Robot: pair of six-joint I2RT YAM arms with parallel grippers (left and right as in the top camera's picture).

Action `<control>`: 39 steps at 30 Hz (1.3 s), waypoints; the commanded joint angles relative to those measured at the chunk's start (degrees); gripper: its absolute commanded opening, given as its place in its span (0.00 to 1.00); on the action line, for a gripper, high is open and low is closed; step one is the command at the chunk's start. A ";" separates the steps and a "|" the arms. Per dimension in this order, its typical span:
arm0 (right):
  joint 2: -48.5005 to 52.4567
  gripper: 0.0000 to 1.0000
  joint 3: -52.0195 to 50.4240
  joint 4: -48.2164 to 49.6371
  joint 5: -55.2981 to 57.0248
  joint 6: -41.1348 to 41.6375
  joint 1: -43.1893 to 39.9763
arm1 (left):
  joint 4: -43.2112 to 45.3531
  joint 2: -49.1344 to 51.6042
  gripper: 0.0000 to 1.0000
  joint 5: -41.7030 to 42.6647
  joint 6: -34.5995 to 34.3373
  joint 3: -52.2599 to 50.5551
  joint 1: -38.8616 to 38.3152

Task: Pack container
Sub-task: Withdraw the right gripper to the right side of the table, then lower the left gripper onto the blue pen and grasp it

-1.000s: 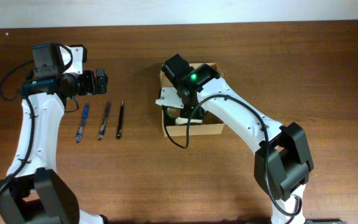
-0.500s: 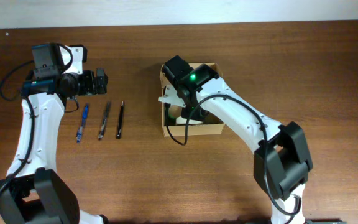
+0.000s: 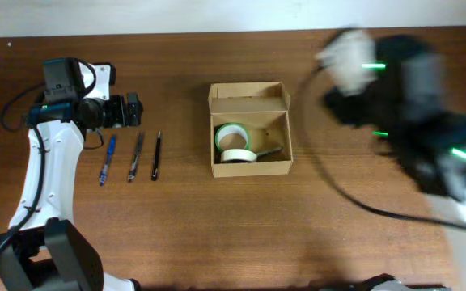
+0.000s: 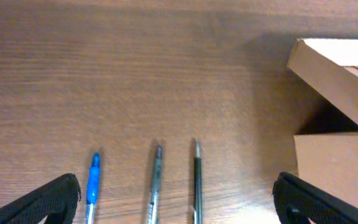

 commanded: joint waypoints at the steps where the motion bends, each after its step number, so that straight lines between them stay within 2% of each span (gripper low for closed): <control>1: -2.45 0.91 -0.11 -0.46 -8.02 12.44 -9.27 | -2.36 0.28 0.99 2.45 0.04 1.60 0.17; 6: -2.71 0.95 -0.17 -6.19 -12.70 24.22 -20.72 | -13.66 0.28 0.99 0.26 1.05 11.13 0.17; 8: -1.46 0.95 -0.17 -9.90 -12.85 28.20 -24.37 | -19.43 0.31 0.99 -3.63 2.40 19.15 -0.59; 9: -0.79 1.00 -0.20 -11.23 -12.85 29.44 -25.68 | -21.64 0.31 0.99 -5.60 2.78 22.60 -1.09; 13: 3.06 0.99 -0.22 -15.98 -12.90 33.40 -30.05 | -29.62 0.35 0.99 -15.41 2.73 34.29 -2.73; 16: 6.19 0.99 -0.22 -17.97 -12.85 33.33 -31.28 | -32.13 0.46 1.00 -18.58 2.71 34.80 -1.88; 20: 10.08 0.99 -0.22 -18.53 -12.85 33.33 -31.43 | -35.98 3.54 1.00 -18.69 3.02 34.58 0.31; 30: 18.16 0.99 -0.22 -18.51 -12.85 33.35 -31.43 | -41.11 21.24 0.95 -19.15 7.74 34.58 3.61; 33: 19.76 0.99 -0.22 -18.51 -12.85 33.35 -31.43 | -41.48 26.23 0.89 -18.91 8.50 34.58 3.61; 35: 20.55 0.99 -0.22 -18.49 -12.87 33.35 -31.43 | -41.20 28.70 0.80 -18.82 8.74 34.58 3.56; 39: 21.11 0.99 -0.22 -18.49 -12.85 33.33 -31.43 | -40.06 31.36 0.79 -17.00 10.23 33.97 3.56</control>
